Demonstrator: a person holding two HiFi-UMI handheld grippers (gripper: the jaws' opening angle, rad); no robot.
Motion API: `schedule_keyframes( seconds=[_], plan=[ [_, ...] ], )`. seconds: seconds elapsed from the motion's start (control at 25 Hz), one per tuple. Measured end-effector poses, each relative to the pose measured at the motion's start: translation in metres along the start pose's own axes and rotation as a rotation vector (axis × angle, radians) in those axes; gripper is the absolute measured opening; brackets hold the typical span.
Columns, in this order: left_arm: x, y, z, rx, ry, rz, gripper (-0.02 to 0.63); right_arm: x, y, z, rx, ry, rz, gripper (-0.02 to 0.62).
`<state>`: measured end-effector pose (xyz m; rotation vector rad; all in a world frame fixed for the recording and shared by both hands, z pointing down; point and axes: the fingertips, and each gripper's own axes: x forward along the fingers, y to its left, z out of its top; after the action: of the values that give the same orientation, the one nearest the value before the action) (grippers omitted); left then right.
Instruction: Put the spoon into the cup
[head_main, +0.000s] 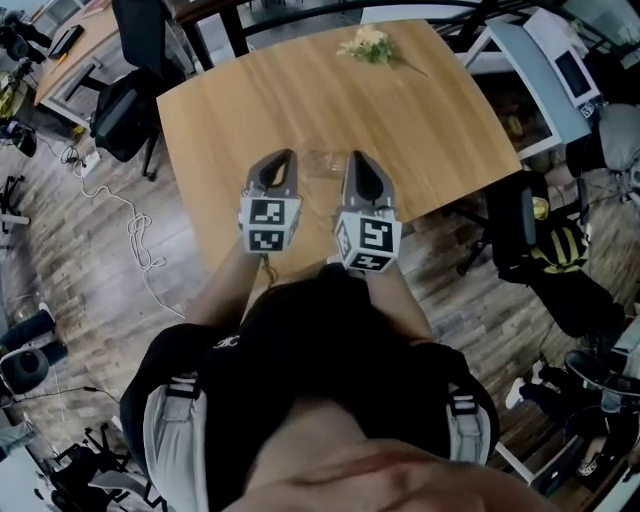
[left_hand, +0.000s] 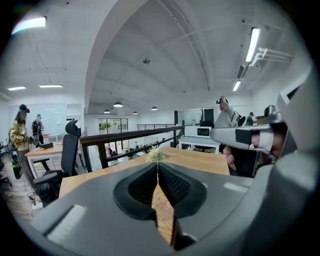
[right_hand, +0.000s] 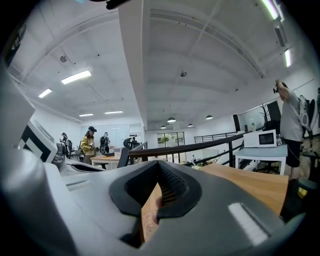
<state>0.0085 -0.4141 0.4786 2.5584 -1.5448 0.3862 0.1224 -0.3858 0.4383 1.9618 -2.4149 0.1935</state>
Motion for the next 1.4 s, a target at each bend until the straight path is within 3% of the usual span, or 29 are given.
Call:
schedule_keyframes(
  seconds=[0.52, 0.68, 1.12, 1.4],
  plan=[
    [0.057, -0.009, -0.070, 0.009, 0.180, -0.006, 0.018, 0.024, -0.037, -0.033, -0.005, 0.084, 0.030, 0.000],
    [0.068, -0.017, -0.093, 0.103, 0.197, -0.051, 0.018, 0.028, -0.042, -0.034, -0.011, 0.087, 0.037, 0.000],
    [0.095, -0.028, -0.124, 0.414, 0.238, -0.065, 0.020, 0.033, -0.068, -0.032, 0.003, 0.093, 0.022, 0.000],
    [0.110, -0.035, -0.133, 0.449, 0.254, -0.086, 0.019, 0.039, -0.085, -0.026, 0.017, 0.082, 0.010, 0.000]
  ],
)
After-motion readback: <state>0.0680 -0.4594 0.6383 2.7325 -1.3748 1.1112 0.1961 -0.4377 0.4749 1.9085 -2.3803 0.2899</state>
